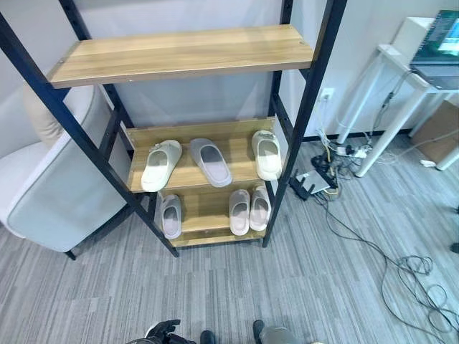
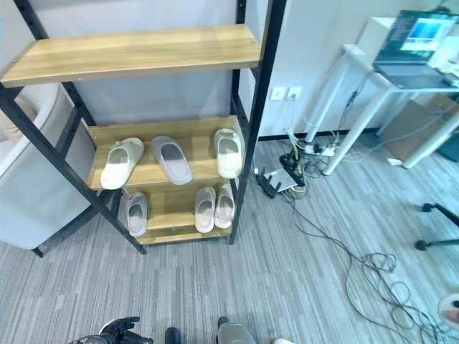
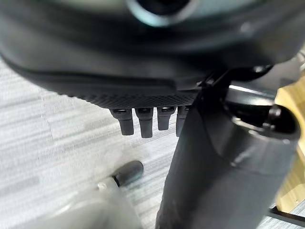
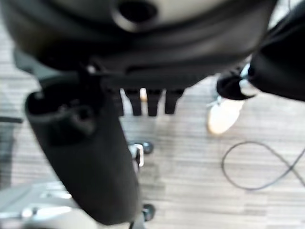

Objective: Arrange the slippers neatly on the shoe rack.

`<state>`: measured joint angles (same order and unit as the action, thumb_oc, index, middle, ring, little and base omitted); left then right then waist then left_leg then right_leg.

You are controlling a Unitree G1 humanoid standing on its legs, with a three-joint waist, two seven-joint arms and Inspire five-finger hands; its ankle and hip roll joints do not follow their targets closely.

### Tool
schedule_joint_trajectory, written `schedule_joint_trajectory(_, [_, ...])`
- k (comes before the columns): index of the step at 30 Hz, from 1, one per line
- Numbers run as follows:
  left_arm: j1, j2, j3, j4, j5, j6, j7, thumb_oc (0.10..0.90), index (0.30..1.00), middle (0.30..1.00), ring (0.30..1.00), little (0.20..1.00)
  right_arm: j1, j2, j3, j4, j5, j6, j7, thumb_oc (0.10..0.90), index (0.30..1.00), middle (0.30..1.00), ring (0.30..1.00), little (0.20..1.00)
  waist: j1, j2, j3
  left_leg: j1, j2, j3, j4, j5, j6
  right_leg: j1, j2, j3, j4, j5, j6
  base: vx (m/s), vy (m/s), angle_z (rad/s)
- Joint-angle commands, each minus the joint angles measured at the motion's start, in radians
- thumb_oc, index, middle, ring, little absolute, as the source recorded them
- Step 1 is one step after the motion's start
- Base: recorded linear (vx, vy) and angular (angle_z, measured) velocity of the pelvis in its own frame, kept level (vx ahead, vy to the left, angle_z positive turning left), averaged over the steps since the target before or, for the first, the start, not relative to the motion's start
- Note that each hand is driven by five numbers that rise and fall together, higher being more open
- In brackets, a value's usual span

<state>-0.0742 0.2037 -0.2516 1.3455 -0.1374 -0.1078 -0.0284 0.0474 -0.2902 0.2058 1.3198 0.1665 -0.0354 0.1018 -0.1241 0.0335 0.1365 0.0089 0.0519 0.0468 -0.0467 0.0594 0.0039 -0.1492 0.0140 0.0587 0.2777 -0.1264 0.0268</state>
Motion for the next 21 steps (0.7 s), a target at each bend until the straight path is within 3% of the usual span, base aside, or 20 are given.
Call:
schedule_joint_trajectory(1, [0.0,0.047,0.027,-0.002,0.029,-0.029,0.006,0.8,0.9,0.9,0.9,0.9,-0.019,-0.029,0.01,-0.043,0.025,-0.026,-0.012,0.8,0.9,0.9,0.9,0.9,0.005,-0.074,-0.032,0.035,-0.08,0.014,0.122,-0.174,-0.006,0.132,-0.067,0.06,-0.27,0.116,0.091,0.07,-0.125,0.08])
schedule_joint_trajectory(8, [0.005,0.035,0.014,-0.003,0.033,-0.027,0.008,0.8,0.9,0.9,0.9,0.9,-0.018,-0.023,0.034,-0.054,0.029,-0.03,-0.003,0.8,0.9,0.9,0.9,0.9,0.015,-0.074,-0.035,0.053,-0.069,-0.002,0.086,-0.155,-0.014,0.172,-0.053,0.048,-0.307,0.115,0.077,0.01,-0.051,0.08])
schedule_joint_trajectory(9, [0.022,0.002,0.045,0.047,-0.035,-0.002,-0.039,0.8,0.9,0.9,0.9,0.9,0.028,0.052,0.013,0.066,0.099,0.007,0.046,0.8,0.9,0.9,0.9,0.9,0.059,-0.066,-0.059,0.01,-0.092,0.002,0.106,-0.152,0.01,0.155,-0.054,-0.032,-0.247,0.079,0.075,0.0,-0.035,0.02])
schedule_joint_trajectory(11, [0.024,0.0,0.057,0.043,-0.054,0.0,-0.039,0.8,0.9,0.9,0.9,0.9,0.03,0.048,0.012,0.071,0.089,0.008,0.042,0.8,0.9,0.9,0.9,0.9,0.061,-0.064,-0.062,0.014,-0.09,-0.001,0.102,-0.149,0.008,0.162,-0.052,-0.037,-0.251,0.077,0.072,-0.02,-0.035,0.03])
schedule_joint_trajectory(18, [0.01,0.005,0.079,0.031,-0.104,0.0,-0.031,0.8,0.9,0.9,0.9,0.9,0.016,0.038,0.019,0.066,0.072,0.01,0.036,0.8,0.9,0.9,0.9,0.9,0.066,-0.063,-0.066,0.032,-0.076,-0.022,0.089,-0.132,-0.006,0.182,-0.039,-0.072,-0.244,0.056,0.057,-0.02,-0.062,0.14])
schedule_joint_trajectory(21, [0.001,0.014,0.08,0.037,-0.115,-0.003,-0.025,0.8,0.9,0.9,0.9,0.9,0.01,0.025,0.0,0.056,0.093,-0.001,0.024,0.8,0.9,0.9,0.9,0.9,0.066,-0.069,-0.049,0.004,-0.073,-0.033,0.153,-0.136,-0.034,0.189,-0.037,-0.096,-0.238,0.036,0.042,-0.03,-0.077,0.17])
